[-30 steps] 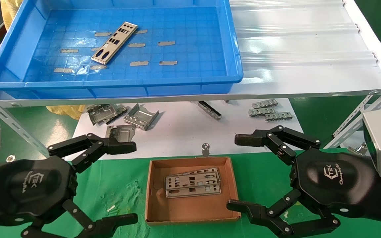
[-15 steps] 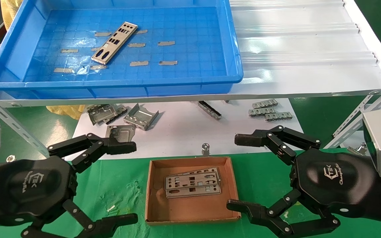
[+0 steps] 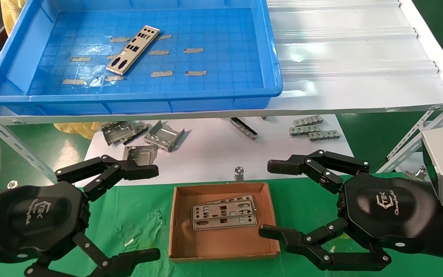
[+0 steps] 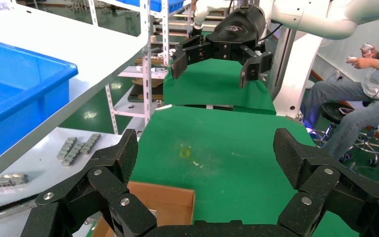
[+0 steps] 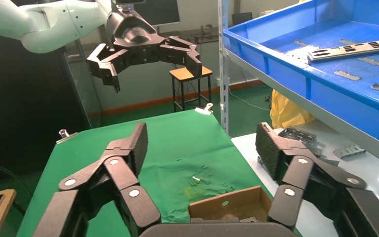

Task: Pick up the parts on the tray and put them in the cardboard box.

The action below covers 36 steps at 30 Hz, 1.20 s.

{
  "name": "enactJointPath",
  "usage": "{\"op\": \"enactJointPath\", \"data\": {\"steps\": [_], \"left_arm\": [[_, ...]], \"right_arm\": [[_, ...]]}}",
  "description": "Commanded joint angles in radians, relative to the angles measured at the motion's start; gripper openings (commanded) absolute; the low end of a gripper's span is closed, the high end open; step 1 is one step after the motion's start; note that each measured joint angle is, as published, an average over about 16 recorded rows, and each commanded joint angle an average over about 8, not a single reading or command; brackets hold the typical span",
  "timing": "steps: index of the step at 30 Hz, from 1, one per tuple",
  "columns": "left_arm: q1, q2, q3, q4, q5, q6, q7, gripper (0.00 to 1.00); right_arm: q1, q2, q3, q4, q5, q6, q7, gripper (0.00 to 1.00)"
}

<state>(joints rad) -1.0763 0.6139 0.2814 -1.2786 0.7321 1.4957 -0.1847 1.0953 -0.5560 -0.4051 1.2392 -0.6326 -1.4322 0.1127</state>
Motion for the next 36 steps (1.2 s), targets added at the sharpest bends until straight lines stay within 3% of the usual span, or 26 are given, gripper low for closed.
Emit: {"op": "enactJointPath", "data": {"steps": [1,30,36], "left_arm": [[0.000,0.000,0.000,0.000,0.000,0.000,0.000,1.00],[-0.001,0.000,-0.001,0.000,0.000,-0.001,-0.001,1.00],[-0.070,0.014,0.005,0.019,0.034,-0.026,-0.015,1.00]], "right_arm": [[0.000,0.000,0.000,0.000,0.000,0.000,0.000,0.00],[0.000,0.000,0.000,0.000,0.000,0.000,0.000,0.00],[0.000,0.000,0.000,0.000,0.000,0.000,0.000,0.00]]}}
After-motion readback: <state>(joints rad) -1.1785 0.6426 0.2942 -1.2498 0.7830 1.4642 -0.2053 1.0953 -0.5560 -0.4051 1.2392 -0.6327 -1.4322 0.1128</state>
